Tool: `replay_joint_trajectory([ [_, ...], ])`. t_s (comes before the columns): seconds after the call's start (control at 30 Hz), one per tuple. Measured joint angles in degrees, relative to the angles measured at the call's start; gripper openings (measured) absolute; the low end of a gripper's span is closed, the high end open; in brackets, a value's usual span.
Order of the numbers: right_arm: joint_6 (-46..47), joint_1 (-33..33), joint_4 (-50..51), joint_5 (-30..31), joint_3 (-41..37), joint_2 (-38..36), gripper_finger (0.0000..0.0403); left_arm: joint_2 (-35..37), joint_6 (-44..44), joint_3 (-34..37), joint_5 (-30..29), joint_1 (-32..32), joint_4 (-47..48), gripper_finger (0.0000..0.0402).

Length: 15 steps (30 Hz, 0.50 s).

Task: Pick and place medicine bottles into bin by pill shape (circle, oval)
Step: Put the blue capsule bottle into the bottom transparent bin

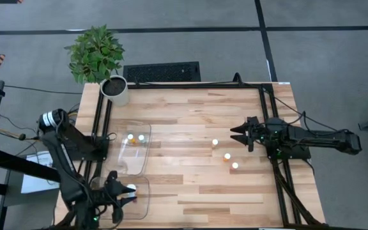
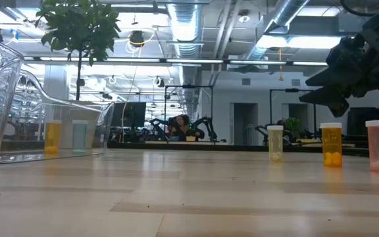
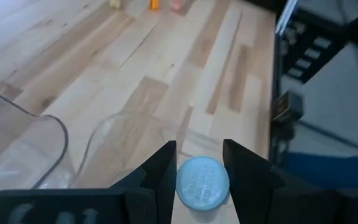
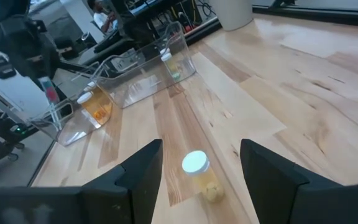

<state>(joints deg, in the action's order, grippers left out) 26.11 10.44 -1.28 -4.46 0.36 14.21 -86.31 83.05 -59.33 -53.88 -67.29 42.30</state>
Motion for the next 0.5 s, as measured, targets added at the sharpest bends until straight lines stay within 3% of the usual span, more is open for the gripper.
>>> replay_joint_trajectory([
  [0.5,0.0,0.0,0.0,0.0,0.0,0.4,0.0225,-13.3,-6.7,0.0,6.0,3.6,-7.2,0.0112],
])
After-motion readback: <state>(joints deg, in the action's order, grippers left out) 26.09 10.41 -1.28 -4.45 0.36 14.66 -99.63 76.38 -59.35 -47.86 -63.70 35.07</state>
